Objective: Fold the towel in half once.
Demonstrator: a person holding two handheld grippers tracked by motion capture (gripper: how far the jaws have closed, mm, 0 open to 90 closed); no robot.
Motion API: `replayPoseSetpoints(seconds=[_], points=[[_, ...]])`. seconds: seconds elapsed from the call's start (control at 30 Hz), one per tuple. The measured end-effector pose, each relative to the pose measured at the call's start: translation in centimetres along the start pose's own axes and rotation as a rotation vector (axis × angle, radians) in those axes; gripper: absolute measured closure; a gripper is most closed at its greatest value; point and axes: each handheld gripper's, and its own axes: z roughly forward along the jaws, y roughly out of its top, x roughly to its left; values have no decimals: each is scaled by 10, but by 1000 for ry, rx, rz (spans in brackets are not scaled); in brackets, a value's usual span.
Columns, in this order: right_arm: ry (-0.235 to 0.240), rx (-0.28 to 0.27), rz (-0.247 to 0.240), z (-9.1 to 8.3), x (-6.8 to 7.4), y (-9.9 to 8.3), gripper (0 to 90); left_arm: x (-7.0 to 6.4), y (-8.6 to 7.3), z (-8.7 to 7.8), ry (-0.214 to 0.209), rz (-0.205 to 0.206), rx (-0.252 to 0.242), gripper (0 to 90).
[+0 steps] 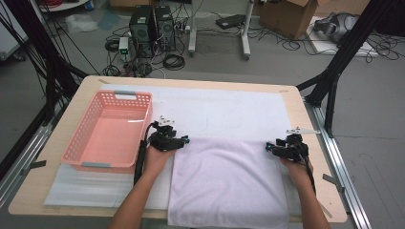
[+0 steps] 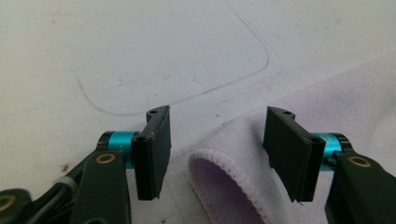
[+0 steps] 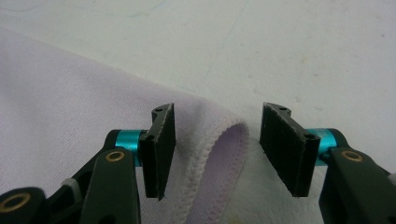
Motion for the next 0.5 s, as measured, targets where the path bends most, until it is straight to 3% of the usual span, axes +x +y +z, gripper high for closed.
replayPoseSetpoints(seconds=[0.13, 0.2, 0.23, 0.27, 0.3, 0.33, 0.4, 0.5], points=[[-33, 29, -53, -2, 5, 0, 529, -5, 0, 1, -5, 43, 7, 478], [-36, 43, -54, -3, 7, 1, 638, -8, -1, 1, 14, 75, 14, 517], [-39, 51, -49, -3, 9, 1, 687, -10, -1, 1, 28, 95, 22, 557], [-29, 51, -53, -3, 10, 1, 790, -11, -1, 0, -4, 100, 33, 645], [-4, 57, -46, -3, 12, 1, 833, -13, 0, 0, -22, 107, 46, 800], [-29, 61, -71, -3, 16, 1, 841, -15, 0, 0, -7, 124, 49, 832], [-65, 75, -121, -3, 22, 4, 854, -15, 3, 0, -2, 98, 58, 843], [-82, 79, -148, -3, 22, 8, 858, -10, 9, -2, 22, 38, 5, 848]])
